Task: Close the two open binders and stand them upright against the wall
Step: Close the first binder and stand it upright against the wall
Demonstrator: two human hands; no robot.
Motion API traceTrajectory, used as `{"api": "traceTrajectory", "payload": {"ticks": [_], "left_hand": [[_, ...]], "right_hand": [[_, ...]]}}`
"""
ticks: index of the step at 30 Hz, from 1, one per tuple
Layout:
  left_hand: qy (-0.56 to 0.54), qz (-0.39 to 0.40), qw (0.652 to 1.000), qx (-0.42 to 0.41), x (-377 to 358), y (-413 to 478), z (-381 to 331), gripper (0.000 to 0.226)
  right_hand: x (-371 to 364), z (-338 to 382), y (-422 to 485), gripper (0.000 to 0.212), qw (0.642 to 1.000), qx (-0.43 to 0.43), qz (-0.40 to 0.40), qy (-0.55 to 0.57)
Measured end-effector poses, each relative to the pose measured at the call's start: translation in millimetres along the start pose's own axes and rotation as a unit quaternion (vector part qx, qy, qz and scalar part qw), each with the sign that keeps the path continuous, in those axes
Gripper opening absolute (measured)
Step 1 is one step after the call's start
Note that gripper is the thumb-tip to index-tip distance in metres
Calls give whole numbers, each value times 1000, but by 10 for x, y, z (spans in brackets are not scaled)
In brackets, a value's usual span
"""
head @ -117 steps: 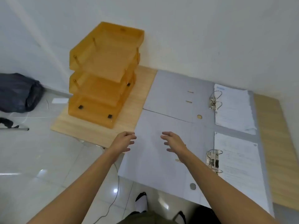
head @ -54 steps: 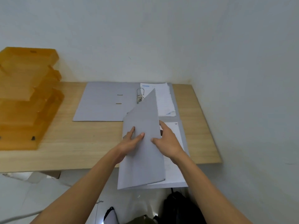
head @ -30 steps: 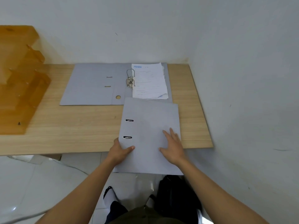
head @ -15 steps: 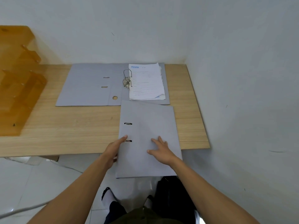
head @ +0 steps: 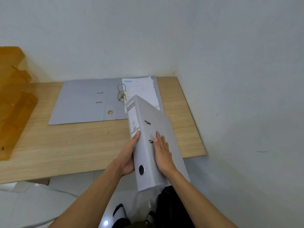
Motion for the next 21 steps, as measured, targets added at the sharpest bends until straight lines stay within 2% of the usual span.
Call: {"api": "traceTrajectory", "payload": {"ticks": [3,6,12,16,21], "left_hand": [[51,11,999,-3,-234,-17,-72,47],[98,32,995,8,-416,-31,-161,48],[236,134,962,-42,-744,-33,-507,50],[300,188,931,-85,-826,1,-654,55],[339,211,903,-158,-894,210,-678,84]], "right_hand": [[143,99,-49,67,998,1,-27,65],[267,221,-80,73,991,25,-64,112],[572,507,-155,74,968,70,-146,191],[955,718,-160,69,978,86,-119,146],[1332,902,-158,91,980,124,-154,27]]}}
Point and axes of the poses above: each hand's wrist, its own y-axis towards the middle knuckle, its own x-axis out of the back of the hand, z = x × y, the point moved 3 cm from there along y, towards the middle knuckle, and after that the axes turned 14 degrees about -y, right-handed, at the moved point
